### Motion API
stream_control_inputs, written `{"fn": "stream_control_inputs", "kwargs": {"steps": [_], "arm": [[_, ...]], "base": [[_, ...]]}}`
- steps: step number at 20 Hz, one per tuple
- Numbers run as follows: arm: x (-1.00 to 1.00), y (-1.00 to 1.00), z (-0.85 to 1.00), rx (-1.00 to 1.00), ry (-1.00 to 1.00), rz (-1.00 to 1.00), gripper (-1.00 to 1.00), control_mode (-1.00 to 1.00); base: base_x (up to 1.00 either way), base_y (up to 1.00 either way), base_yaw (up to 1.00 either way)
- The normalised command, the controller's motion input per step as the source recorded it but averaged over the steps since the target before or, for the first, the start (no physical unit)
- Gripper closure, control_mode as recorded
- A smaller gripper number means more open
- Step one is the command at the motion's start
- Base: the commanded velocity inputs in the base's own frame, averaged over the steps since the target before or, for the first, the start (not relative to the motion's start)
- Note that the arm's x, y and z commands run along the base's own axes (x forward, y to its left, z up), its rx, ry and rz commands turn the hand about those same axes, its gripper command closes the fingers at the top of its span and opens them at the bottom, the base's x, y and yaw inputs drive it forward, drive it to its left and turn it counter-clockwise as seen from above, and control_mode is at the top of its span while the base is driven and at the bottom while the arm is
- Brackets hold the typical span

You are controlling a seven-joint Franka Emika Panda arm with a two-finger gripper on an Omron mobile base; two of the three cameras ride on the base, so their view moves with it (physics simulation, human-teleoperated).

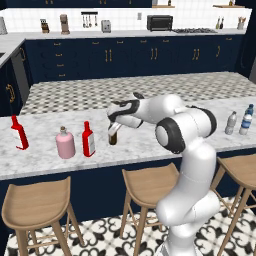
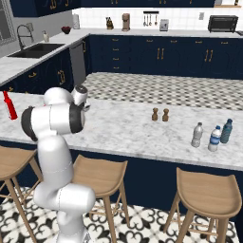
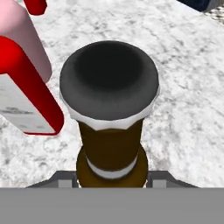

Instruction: Move the plastic bottles in the middle to the plastics group, and the glass bottles in the middle to the glass group.

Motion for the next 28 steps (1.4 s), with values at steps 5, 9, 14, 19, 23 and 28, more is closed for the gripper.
{"fn": "stream_control_inputs", "kwargs": {"steps": [5, 9, 14, 19, 23, 28], "arm": [[0.00, 0.57, 0.00, 0.00, 0.00, 0.15, 1.00, -1.00], [0.00, 0.22, -0.03, 0.00, 0.01, 0.08, 1.00, -1.00], [0.00, 0.26, 0.00, 0.00, 0.02, 0.07, 1.00, -1.00], [0.03, 0.07, -0.24, 0.00, 0.00, 0.02, 1.00, -1.00], [0.00, 0.00, -0.40, -0.04, 0.00, 0.00, 1.00, -1.00], [0.00, 0.00, -0.07, -0.02, 0.00, 0.00, 1.00, -1.00]], "base": [[0.00, 0.00, 0.00], [0.00, 0.00, 0.00], [0.00, 0.00, 0.00], [0.00, 0.00, 0.00], [0.00, 0.00, 0.00], [0.00, 0.00, 0.00]]}}
